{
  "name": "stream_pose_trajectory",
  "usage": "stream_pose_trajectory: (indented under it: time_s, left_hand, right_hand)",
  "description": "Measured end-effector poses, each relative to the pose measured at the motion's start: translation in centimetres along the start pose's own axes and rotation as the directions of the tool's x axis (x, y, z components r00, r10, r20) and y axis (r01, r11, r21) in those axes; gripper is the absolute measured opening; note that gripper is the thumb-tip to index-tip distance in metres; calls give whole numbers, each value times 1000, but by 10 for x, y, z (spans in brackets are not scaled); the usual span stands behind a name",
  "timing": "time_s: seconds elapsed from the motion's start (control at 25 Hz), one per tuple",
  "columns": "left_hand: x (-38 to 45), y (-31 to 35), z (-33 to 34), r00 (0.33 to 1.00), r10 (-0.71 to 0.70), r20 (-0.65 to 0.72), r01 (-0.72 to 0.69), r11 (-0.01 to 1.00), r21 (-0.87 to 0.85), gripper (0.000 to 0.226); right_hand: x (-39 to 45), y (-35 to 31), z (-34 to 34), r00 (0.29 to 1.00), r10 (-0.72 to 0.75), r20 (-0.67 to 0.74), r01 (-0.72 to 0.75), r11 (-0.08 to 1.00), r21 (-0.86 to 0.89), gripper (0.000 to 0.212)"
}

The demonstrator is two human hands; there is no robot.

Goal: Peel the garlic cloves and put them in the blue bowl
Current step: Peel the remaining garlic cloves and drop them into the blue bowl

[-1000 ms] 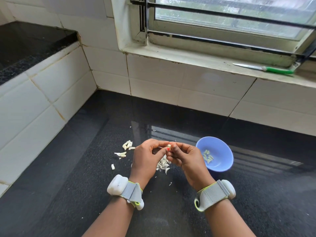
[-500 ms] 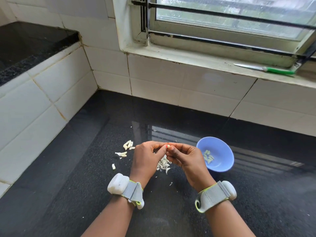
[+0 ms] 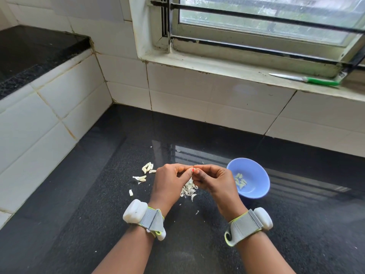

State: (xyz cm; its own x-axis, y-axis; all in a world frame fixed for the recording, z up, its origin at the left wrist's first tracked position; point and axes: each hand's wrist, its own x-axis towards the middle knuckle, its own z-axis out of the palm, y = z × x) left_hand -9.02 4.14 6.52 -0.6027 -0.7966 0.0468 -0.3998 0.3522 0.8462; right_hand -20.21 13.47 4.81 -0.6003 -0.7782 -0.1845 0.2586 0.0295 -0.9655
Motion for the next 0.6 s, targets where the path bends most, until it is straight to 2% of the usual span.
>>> stream_pose_trajectory:
  time_s: [0.36,0.6]
  left_hand:
    - [6,-7,2,996,-79,-35,77,996,-44,9]
    - [7,-14,6,993,-111,-46,104,986,-127,6]
  right_hand:
    - [0,-4,1,996,-72,42,78,983,-168,11]
    - [2,-3,3,999,33,6,-33,999,30,11]
